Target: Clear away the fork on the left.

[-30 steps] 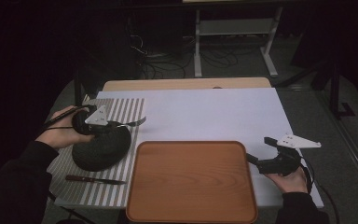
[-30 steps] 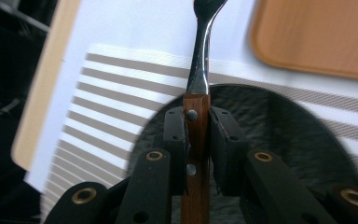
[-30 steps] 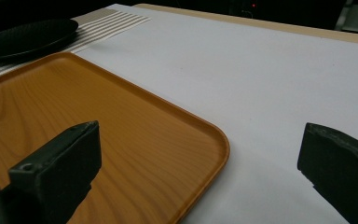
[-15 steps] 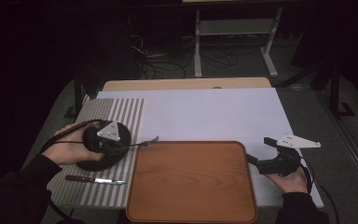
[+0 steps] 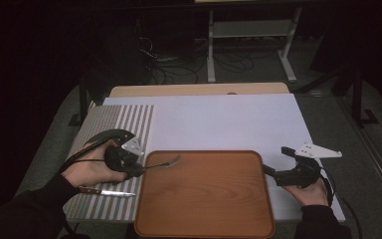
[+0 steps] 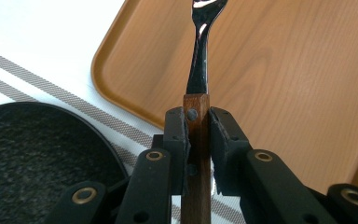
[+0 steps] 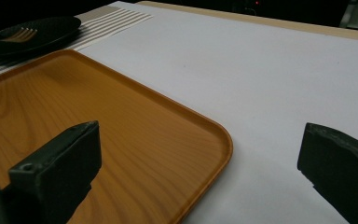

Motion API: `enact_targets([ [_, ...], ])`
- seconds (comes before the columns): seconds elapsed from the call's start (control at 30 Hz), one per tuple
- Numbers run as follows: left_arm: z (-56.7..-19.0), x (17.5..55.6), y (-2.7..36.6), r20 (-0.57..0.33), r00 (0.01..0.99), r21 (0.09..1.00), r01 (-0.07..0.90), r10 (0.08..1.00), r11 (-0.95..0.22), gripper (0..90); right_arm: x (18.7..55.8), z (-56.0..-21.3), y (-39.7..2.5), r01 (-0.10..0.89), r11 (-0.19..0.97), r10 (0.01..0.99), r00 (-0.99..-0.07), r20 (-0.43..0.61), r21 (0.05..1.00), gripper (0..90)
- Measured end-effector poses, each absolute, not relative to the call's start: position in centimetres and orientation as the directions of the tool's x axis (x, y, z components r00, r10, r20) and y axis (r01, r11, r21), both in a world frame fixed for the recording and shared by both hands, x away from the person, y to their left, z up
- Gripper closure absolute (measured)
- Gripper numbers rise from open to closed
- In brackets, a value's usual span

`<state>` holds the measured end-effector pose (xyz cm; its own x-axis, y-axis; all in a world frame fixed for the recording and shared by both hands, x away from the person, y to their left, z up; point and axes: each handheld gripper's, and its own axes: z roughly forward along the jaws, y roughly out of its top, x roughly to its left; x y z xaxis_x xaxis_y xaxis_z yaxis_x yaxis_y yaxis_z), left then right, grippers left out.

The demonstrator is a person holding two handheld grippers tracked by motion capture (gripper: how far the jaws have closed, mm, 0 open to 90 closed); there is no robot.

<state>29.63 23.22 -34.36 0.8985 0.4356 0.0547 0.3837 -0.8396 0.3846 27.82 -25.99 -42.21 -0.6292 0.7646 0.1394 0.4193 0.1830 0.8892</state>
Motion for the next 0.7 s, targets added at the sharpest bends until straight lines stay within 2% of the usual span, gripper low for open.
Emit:
enact_targets([
  [0.33, -35.5, 29.2, 20.2, -0.035, 0.844, 0.387, 0.505, 0.535, -0.771, 77.0, 27.8, -42.2, -26.0, 0.421, 0.181, 0.763, -0.63, 0.142, 0.889, 0.0],
  [0.7, -38.4, 28.7, 16.7, -0.105, 0.837, 0.325, 0.54, 0.537, -0.777, 76.9, 27.7, -42.1, -25.9, 0.416, 0.179, 0.76, -0.633, 0.143, 0.891, 0.0],
])
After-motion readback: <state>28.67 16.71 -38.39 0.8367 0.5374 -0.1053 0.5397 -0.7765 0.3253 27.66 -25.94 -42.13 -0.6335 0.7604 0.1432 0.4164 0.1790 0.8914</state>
